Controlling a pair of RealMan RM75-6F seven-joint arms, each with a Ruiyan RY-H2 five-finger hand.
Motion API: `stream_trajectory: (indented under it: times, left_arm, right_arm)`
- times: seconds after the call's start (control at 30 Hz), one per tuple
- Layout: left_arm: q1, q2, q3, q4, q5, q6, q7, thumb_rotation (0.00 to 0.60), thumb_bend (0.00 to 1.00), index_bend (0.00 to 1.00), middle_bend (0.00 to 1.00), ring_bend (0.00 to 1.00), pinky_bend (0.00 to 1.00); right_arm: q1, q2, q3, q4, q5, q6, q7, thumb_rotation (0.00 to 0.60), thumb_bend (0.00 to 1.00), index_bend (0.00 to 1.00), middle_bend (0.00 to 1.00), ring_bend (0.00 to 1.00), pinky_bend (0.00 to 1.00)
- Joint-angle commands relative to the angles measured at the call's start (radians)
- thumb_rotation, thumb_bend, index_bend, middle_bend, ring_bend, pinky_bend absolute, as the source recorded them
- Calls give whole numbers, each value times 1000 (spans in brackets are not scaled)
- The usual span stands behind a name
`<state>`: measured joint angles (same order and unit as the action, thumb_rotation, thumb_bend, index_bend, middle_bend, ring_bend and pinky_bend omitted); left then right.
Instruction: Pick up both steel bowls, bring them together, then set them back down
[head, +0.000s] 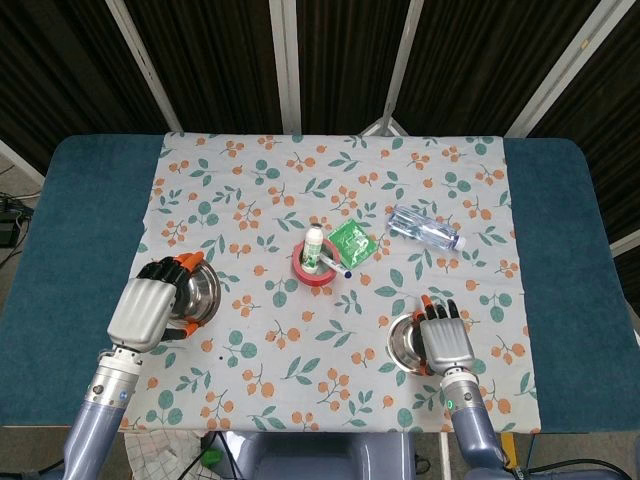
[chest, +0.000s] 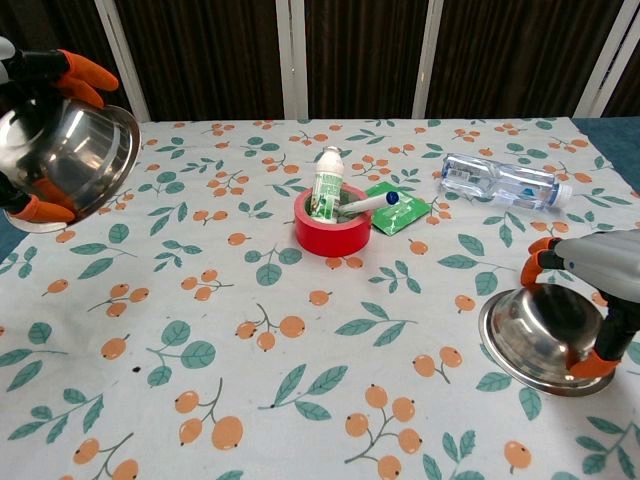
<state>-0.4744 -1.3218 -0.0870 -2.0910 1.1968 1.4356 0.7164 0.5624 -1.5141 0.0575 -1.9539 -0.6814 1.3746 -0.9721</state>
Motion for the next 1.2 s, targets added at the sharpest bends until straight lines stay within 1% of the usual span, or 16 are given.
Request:
stream_trajectory:
  times: [0.03, 0.2, 0.47, 0.57, 0.67, 0.87, 1.03, 1.2]
  left_arm:
    - [6, 0, -1, 4, 14, 6, -10, 600, 0, 152, 213, 197, 371]
    - [14, -3, -10, 10, 35, 17, -27, 600, 0, 152, 213, 197, 371]
    - [22, -12, -18, 26, 50, 20, -41, 600, 0, 153, 211, 196, 371]
    - [26, -15, -21, 31, 55, 22, -46, 600, 0, 153, 209, 197, 371]
    - [29, -14, -25, 31, 52, 20, -44, 600, 0, 153, 207, 197, 371]
    - [34, -10, -32, 32, 53, 18, -52, 600, 0, 153, 206, 197, 371]
    - [41, 1, -39, 29, 54, 22, -60, 600, 0, 153, 205, 197, 386]
    - [50, 17, -41, 29, 65, 23, -85, 600, 0, 153, 206, 196, 389]
  right_arm:
    - [1, -7, -6, 13, 1, -7, 3, 600, 153, 228, 72, 175, 54]
    - [5, -14, -10, 25, 8, -11, 5, 600, 153, 227, 80, 209, 54]
    - [9, -21, -18, 35, 2, -3, -2, 600, 153, 238, 184, 368, 88]
    - [9, -25, -19, 40, -2, -1, 1, 600, 153, 243, 243, 392, 89]
    - [10, -32, -23, 46, -10, 1, 0, 600, 153, 250, 265, 395, 89]
    - [11, -45, -28, 58, -21, 1, 3, 600, 154, 304, 287, 428, 130]
    - [9, -50, -27, 67, -39, -1, 19, 600, 153, 397, 362, 490, 175]
    - [-2, -38, -25, 53, -81, 5, 56, 600, 154, 429, 373, 496, 178]
